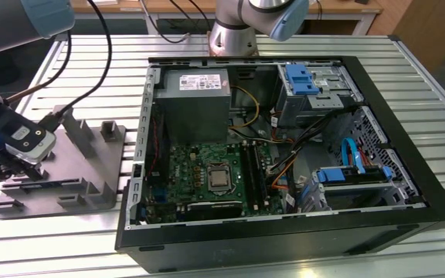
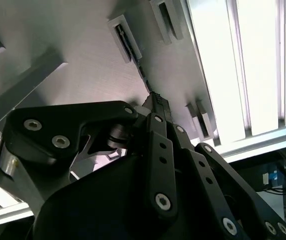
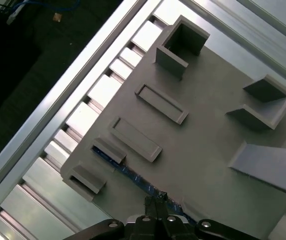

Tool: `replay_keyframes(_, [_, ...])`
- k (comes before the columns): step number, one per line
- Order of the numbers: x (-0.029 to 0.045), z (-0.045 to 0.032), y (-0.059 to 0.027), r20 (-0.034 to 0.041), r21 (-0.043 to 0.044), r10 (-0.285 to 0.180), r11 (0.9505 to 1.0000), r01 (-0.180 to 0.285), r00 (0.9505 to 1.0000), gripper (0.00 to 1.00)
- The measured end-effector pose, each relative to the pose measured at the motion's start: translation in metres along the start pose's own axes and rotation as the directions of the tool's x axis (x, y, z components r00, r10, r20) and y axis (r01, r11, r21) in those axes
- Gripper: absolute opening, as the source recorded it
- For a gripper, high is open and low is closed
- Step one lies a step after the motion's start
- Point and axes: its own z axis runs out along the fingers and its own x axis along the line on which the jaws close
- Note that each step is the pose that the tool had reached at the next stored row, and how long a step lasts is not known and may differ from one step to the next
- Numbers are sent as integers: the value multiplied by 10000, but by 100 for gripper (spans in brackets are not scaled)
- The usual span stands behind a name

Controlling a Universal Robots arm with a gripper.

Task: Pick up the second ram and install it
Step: 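Pick up the second ram and move it above second insertion slot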

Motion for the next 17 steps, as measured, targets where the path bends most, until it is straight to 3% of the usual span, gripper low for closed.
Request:
replay_keyframes(9, [0,0,0,-27,20,-637,9980,637,9980,10])
replay_keyframes(17, [0,0,0,-50,35,-1183,9930,1183,9930,10])
